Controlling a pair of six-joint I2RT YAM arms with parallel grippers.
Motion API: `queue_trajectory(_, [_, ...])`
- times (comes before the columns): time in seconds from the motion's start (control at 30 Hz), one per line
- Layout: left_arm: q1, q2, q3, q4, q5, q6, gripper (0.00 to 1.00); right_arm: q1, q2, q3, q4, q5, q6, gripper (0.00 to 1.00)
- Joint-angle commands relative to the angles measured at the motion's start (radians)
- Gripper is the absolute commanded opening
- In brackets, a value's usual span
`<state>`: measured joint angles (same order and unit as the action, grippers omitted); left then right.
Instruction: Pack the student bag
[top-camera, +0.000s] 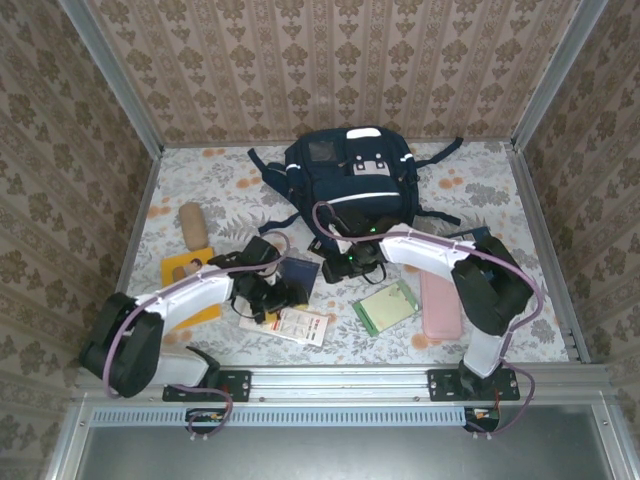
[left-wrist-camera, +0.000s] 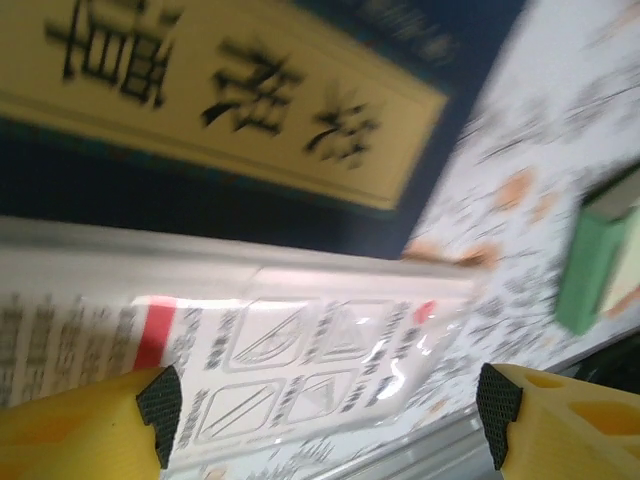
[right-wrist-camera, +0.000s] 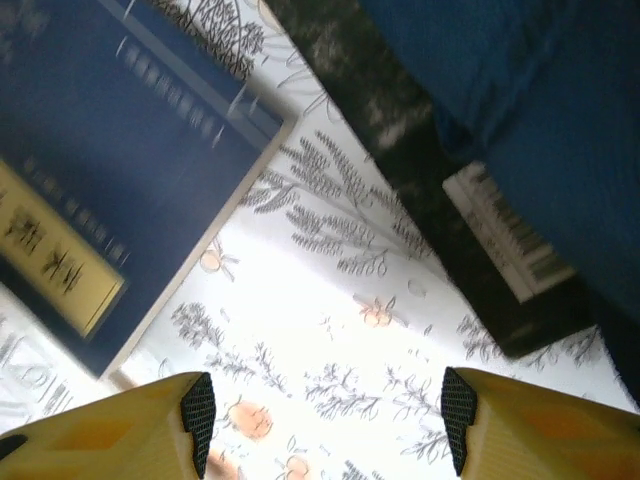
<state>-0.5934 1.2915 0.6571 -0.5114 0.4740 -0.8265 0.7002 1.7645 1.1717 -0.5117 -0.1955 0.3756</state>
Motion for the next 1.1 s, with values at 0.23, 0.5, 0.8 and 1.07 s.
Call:
queue_trajectory(0.23, [0.256,-0.277,-0.126,-0.147,-0.154,0.027,0.82,0.124,-0.137,-0.278,0.192,-0.281,0.301,0.65])
queue_trajectory(0.5, [0.321,-0.165,-0.204,-0.009,-0.162,-0.018,0.82,0.199,-0.054,-0.310,0.243,-0.282,0.402,0.67])
queue_trajectory(0.8, [0.303,-0.104,-0.306,0.133,-0.103,-0.062,0.81,0.214,0.055,-0.286,0.411,-0.394,0.475,0.67])
queue_trajectory(1.07, [0.279,-0.090,-0.320,0.157,-0.103,-0.072,0.81,0.214,0.111,-0.233,0.709,-0.590,0.629,0.60])
